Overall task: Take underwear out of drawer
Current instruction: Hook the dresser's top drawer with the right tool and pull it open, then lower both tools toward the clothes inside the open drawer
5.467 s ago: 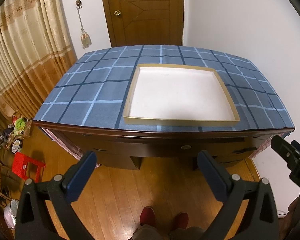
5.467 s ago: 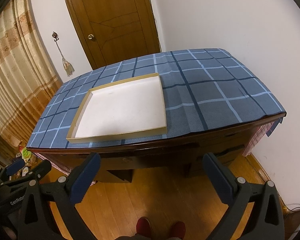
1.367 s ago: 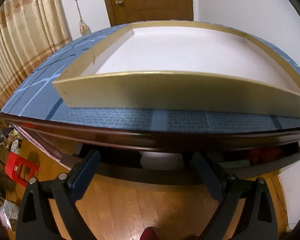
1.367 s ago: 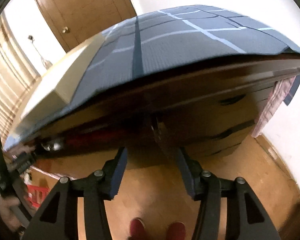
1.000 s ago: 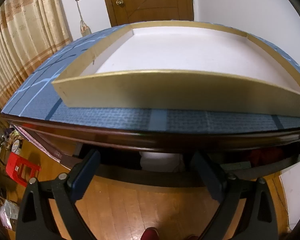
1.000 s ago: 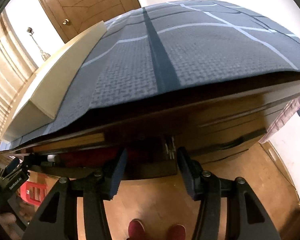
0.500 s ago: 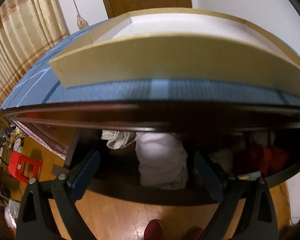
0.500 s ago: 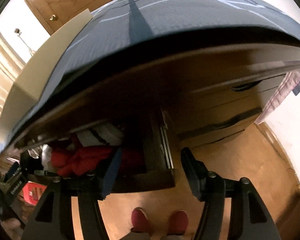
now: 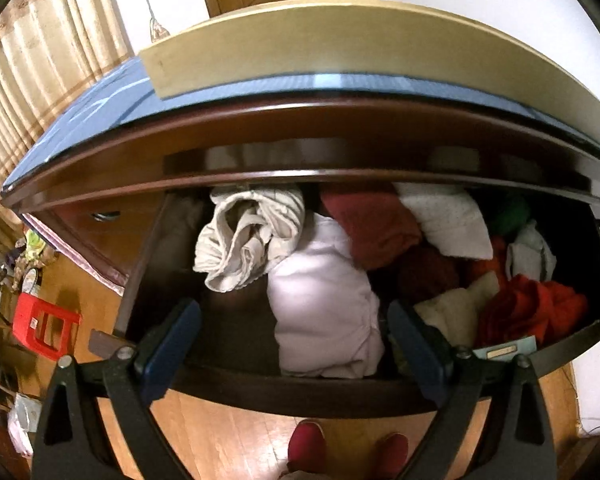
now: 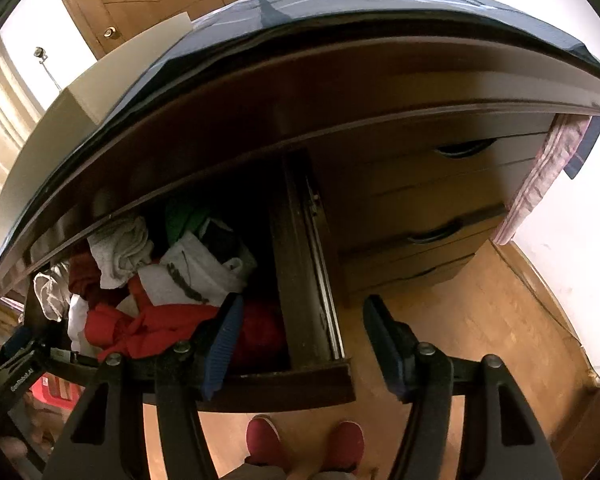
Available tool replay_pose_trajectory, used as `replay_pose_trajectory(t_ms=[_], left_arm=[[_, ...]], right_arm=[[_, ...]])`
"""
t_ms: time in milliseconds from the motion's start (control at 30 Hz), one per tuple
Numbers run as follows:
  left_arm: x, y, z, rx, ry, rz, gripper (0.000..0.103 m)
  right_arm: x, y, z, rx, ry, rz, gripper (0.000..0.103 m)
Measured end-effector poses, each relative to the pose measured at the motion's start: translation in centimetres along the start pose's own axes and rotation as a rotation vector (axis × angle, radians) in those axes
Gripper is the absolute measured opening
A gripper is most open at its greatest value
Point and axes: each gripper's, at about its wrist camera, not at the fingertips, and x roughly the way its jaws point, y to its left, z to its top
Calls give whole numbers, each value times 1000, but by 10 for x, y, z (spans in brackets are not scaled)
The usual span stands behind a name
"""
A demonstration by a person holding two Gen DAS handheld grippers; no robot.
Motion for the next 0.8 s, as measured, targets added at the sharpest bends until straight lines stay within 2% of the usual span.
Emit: replay_pose_trajectory(t_ms=[133,300,333,500,800], left_arm=[[2,4,-2,-20,-2,-7,97],[3,4,-6,-19,-21,-20,99],[3,5,-6,-20,-20,-18,100],[8,8,0,-17,10,-15,103],[7,8,-1,-15,22,-15,103]], right_arm=[[-1,1,-2,3,-15,-6,66],[-3,-4,-8,40,-48,-30,85],[-1,-7,-8,48,-48,-32,86],[-2,-4,-8,0,-65,-71,87],[-8,-6,-13,-15,-46,-84,88]])
